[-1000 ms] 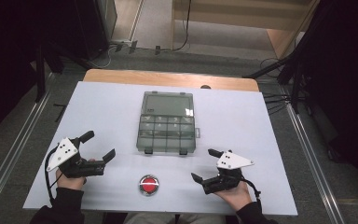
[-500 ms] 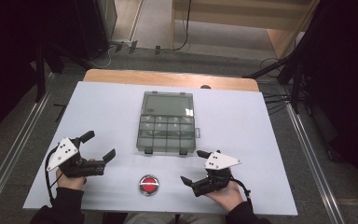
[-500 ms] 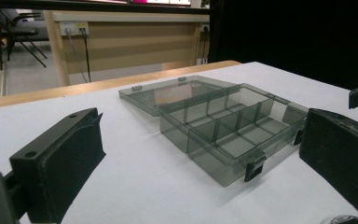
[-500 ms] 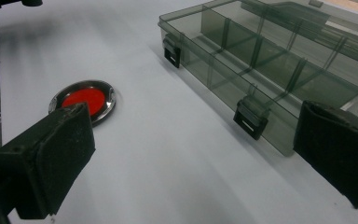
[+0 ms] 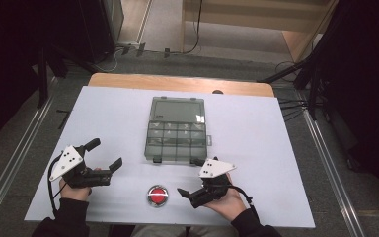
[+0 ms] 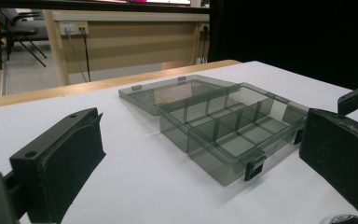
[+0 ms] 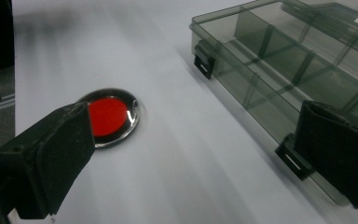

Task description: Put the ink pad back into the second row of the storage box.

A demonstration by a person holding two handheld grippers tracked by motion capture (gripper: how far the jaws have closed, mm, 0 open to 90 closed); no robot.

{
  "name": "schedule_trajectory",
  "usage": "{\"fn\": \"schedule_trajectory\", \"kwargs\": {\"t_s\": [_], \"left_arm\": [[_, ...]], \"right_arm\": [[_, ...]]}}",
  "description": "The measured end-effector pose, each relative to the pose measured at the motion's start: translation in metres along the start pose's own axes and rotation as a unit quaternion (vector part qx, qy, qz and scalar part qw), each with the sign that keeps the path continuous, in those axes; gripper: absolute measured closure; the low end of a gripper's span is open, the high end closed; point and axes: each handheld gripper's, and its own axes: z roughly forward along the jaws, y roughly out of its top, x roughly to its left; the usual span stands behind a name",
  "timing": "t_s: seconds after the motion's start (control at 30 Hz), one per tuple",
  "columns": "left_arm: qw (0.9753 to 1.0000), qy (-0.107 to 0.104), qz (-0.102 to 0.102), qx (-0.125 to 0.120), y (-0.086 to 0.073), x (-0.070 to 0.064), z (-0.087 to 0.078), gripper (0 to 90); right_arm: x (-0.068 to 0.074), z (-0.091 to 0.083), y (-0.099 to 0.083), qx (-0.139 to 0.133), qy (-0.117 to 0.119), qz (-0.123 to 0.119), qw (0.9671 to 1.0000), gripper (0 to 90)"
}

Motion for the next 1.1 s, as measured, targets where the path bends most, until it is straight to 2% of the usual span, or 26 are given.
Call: {"fn": "schedule_trajectory", "kwargs": {"t_s": [0.63,0.8,0.97,1.1], "left_arm": [[1.0,0.0,0.003,0.003,0.0,0.0,0.0,0.0],[1.0,0.0,0.003,0.004,0.0,-0.001,0.0,0.0],[1.0,0.001,0.003,0.003,0.0,-0.001,0.0,0.0],[1.0,0.001,0.003,0.003,0.0,-0.001,0.0,0.0]], "right_arm": [[0.018,0.031,0.016,0.042,0.039,-0.04,0.9975,0.0],[0.021,0.037,0.016,0.049,0.049,-0.041,0.9967,0.0],[0.027,0.047,0.019,0.064,0.061,-0.052,0.9947,0.0],[0.034,0.058,0.022,0.079,0.072,-0.074,0.9915,0.0]]}}
